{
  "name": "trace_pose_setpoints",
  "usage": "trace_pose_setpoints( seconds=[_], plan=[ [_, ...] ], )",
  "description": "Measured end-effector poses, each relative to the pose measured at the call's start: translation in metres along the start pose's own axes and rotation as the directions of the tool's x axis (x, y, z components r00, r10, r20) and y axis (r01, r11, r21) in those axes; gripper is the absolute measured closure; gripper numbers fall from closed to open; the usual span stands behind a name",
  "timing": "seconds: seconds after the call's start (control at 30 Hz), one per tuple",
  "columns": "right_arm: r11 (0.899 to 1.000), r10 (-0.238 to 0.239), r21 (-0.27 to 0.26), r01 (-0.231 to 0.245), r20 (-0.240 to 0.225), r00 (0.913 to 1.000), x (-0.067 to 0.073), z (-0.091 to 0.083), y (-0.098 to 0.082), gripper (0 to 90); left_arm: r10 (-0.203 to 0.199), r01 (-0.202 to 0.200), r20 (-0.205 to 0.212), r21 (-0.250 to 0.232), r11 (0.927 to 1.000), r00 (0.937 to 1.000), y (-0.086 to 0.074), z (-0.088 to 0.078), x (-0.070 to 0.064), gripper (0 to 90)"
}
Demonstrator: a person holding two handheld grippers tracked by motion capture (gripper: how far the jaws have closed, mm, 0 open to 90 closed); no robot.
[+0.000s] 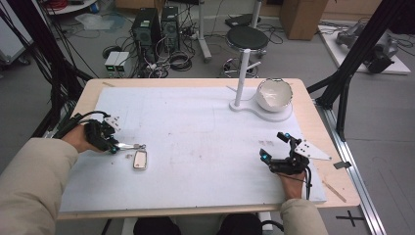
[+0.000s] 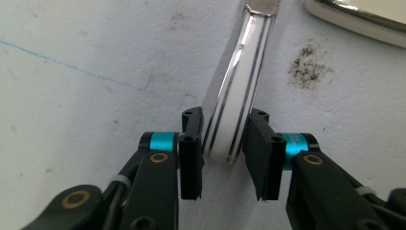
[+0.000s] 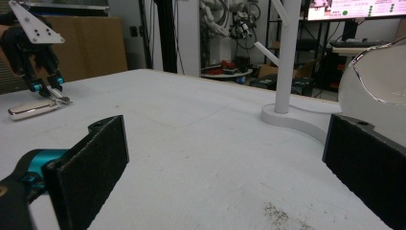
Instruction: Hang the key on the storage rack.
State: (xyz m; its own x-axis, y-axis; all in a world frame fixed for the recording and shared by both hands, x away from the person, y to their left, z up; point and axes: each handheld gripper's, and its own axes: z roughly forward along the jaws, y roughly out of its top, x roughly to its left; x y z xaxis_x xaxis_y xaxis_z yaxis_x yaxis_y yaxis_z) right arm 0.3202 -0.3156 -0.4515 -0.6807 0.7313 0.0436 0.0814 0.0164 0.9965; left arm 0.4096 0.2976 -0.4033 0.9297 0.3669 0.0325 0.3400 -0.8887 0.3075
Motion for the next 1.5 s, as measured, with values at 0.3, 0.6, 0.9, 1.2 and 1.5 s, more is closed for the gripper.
trace_pose_setpoints(
  seconds=[0.3, 0.6, 0.9, 1.2, 1.5],
  plan=[
    [1.000, -0.006, -0.003, 0.006, -0.001, 1.0000, 0.000, 0.000, 0.000, 0.9, 0.043, -0.043, -0.003, -0.018, 0.9989, 0.9991, -0.001, -0.001, -0.005, 73.2],
    [1.000, -0.007, -0.003, 0.007, 0.000, 1.0000, 0.000, 0.000, 0.000, 0.9, 0.035, -0.035, 0.007, -0.063, 0.9974, 0.9994, -0.001, -0.004, -0.013, 73.4],
    [1.000, 0.000, 0.000, 0.000, 0.006, 1.0000, 0.000, 0.000, 0.000, 0.9, 0.036, -0.041, -0.041, -0.136, 0.9898, 0.9985, 0.003, -0.022, -0.026, 73.6],
    [0.999, 0.004, 0.045, -0.004, -0.001, 1.0000, -0.001, 0.004, 0.003, 0.9, 0.057, -0.067, -0.054, -0.205, 0.9764, 0.9969, 0.025, -0.042, -0.039, 73.7],
    [0.997, 0.002, 0.072, 0.001, -0.049, 0.9988, -0.001, 0.008, 0.020, 0.9, 0.063, -0.078, -0.072, -0.228, 0.9705, 0.9954, 0.051, -0.050, -0.050, 73.8]
  ],
)
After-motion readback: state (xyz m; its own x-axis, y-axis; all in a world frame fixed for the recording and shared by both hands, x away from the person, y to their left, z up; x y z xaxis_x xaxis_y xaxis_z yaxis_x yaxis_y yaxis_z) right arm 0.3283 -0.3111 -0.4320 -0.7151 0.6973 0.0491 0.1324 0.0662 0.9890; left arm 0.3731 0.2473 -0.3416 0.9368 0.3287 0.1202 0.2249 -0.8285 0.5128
